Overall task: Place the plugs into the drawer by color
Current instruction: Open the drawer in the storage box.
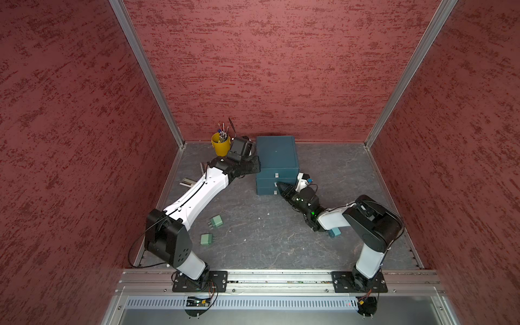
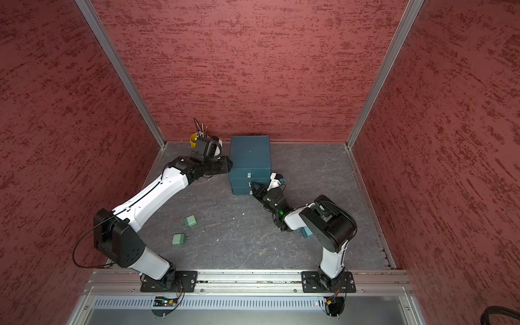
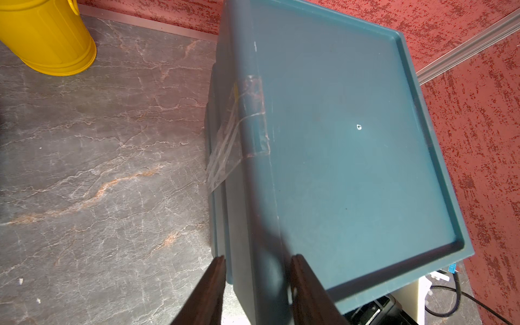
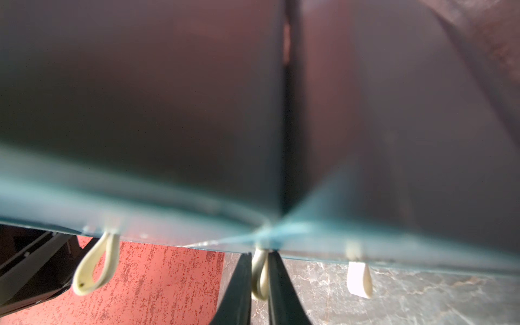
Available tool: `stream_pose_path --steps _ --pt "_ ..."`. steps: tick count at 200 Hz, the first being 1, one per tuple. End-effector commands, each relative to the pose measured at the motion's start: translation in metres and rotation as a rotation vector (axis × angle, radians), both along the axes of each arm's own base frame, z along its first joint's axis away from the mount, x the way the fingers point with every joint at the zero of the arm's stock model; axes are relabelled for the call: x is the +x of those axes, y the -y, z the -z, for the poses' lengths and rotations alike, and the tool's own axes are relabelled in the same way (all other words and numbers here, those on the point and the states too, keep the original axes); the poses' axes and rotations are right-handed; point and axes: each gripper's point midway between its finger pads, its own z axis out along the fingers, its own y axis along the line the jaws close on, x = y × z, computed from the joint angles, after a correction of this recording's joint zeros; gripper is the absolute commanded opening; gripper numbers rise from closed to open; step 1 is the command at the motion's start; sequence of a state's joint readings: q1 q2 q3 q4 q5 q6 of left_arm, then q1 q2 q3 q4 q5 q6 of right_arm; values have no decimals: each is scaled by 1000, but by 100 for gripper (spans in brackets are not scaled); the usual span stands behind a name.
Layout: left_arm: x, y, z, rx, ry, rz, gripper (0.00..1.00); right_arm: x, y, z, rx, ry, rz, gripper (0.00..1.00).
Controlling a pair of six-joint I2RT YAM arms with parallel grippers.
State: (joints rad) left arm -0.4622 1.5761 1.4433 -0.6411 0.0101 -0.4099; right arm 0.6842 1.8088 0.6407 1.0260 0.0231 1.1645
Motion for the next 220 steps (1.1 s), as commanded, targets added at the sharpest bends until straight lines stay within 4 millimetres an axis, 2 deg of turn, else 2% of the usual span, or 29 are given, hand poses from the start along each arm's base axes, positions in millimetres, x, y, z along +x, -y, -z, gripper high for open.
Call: stream_pose_path --steps 1,76,182,187,220 --pt "-16 -10 27 64 -86 8 41 0 -8 -1 -16 -2 -26 1" --pt "-13 -10 31 64 -94 -1 41 -27 -7 3 -69 -21 -62 0" --pt "-9 -12 35 47 -108 -26 41 -86 22 18 -183 -83 -72 0" --pt "-9 -12 34 46 -108 -27 40 -88 22 9 -175 -67 -74 0" --pt "-9 -12 34 44 -110 -28 40 -96 22 8 -200 -69 -99 0"
